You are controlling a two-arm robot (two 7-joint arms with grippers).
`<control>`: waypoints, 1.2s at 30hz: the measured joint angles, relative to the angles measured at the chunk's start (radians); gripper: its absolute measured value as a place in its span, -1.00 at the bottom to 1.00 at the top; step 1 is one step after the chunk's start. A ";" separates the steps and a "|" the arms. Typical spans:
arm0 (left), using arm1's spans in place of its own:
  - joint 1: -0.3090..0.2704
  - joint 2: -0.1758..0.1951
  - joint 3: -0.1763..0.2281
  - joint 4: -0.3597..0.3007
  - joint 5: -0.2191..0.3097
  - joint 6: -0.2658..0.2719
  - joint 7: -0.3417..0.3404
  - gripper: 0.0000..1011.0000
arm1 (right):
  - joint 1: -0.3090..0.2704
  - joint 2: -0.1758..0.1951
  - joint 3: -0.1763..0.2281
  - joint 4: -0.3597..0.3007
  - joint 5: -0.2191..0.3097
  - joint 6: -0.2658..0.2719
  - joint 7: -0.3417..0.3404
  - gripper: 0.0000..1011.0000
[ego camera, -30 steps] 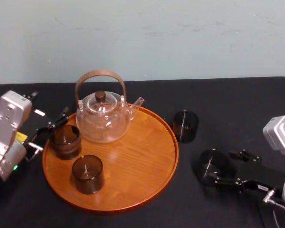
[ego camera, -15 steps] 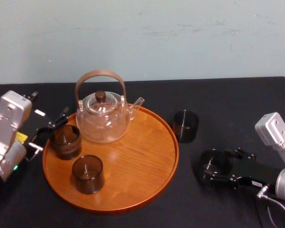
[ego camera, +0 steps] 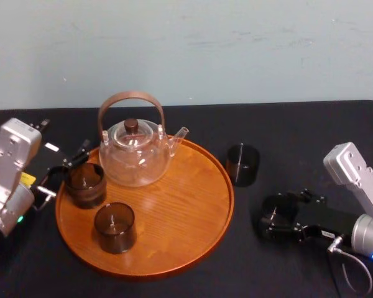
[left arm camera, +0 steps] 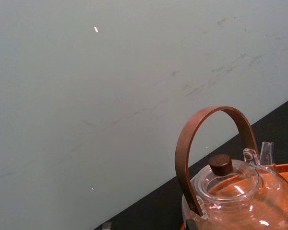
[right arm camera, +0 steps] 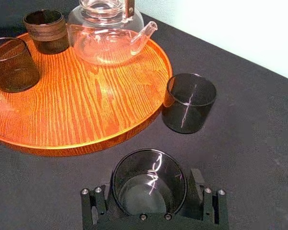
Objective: Pick up the glass from the table and place it on the tray.
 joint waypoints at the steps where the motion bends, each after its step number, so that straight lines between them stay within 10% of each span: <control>1: 0.000 0.000 0.000 0.000 0.000 0.000 0.000 0.98 | 0.002 -0.001 -0.001 0.002 -0.001 0.000 0.000 1.00; 36: 0.000 0.000 0.000 0.000 0.000 0.000 0.000 0.98 | 0.002 0.005 -0.018 -0.002 -0.007 0.011 0.000 0.82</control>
